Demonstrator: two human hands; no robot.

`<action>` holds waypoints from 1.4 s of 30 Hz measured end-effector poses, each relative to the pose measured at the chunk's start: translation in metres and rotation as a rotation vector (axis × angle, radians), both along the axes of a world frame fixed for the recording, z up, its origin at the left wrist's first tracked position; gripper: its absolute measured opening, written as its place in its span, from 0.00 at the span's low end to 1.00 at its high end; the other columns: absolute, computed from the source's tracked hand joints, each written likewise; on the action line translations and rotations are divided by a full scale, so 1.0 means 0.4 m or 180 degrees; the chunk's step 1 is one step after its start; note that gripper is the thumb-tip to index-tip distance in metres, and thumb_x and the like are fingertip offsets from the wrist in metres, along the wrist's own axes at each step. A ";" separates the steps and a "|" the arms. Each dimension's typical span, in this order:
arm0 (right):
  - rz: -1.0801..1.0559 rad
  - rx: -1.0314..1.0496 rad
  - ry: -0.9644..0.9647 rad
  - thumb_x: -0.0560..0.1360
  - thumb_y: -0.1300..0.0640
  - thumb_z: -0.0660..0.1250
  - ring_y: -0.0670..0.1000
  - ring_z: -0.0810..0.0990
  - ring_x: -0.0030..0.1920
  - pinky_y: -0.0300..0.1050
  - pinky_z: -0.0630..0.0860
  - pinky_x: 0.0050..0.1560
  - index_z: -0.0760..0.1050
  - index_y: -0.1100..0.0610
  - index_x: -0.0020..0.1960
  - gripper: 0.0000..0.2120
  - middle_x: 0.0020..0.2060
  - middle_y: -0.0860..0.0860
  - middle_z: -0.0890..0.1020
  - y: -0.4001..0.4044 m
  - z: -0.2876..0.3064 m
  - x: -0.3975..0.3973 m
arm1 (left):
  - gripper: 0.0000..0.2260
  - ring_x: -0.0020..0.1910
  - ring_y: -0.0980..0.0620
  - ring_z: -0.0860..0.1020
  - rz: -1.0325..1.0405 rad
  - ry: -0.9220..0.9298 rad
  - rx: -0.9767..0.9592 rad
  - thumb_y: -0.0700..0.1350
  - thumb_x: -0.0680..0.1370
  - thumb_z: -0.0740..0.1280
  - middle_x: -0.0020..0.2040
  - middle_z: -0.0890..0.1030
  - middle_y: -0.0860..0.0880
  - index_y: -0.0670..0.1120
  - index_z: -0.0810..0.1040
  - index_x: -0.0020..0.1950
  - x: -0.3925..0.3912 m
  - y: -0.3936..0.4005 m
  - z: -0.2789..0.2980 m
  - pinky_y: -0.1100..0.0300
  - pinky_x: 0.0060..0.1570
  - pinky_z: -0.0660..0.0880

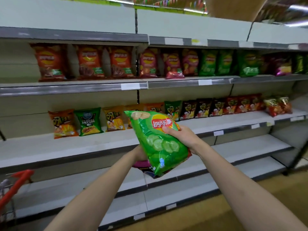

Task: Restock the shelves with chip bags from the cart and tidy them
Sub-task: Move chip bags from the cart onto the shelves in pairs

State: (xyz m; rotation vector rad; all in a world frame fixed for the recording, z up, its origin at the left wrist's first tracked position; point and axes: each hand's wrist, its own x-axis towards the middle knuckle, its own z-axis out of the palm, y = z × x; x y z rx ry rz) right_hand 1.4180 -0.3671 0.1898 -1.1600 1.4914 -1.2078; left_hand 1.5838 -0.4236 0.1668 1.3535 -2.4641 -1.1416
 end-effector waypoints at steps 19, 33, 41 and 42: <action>-0.2198 -0.1260 -0.1452 0.67 0.42 0.73 0.55 0.85 0.46 0.51 0.82 0.47 0.78 0.61 0.57 0.27 0.47 0.56 0.85 -0.020 0.129 -0.401 | 0.50 0.69 0.40 0.67 0.0534 0.1445 0.1378 0.73 0.65 0.63 0.74 0.64 0.39 0.42 0.57 0.76 -0.463 -0.228 -0.030 0.47 0.68 0.63; -0.2469 -0.1659 -0.2083 0.73 0.39 0.63 0.58 0.80 0.57 0.54 0.78 0.53 0.77 0.54 0.62 0.24 0.56 0.57 0.82 -0.034 0.079 -0.657 | 0.37 0.51 0.50 0.80 -0.0433 0.3622 0.2287 0.35 0.67 0.75 0.60 0.79 0.47 0.48 0.62 0.71 -0.864 -0.305 0.040 0.50 0.49 0.77; -0.3315 -0.0976 -0.1352 0.66 0.41 0.74 0.58 0.84 0.49 0.55 0.80 0.50 0.77 0.56 0.55 0.25 0.48 0.57 0.85 -0.005 0.011 -0.765 | 0.41 0.55 0.46 0.80 -0.0261 0.3329 0.2119 0.42 0.58 0.79 0.59 0.80 0.44 0.45 0.66 0.69 -0.941 -0.422 -0.003 0.50 0.51 0.79; -0.3385 -0.0860 -0.1240 0.66 0.41 0.74 0.58 0.84 0.48 0.56 0.80 0.52 0.76 0.55 0.53 0.23 0.48 0.57 0.85 0.002 0.002 -0.781 | 0.40 0.54 0.45 0.81 -0.0323 0.3244 0.2163 0.42 0.59 0.78 0.59 0.81 0.43 0.45 0.67 0.68 -0.943 -0.439 -0.007 0.52 0.49 0.79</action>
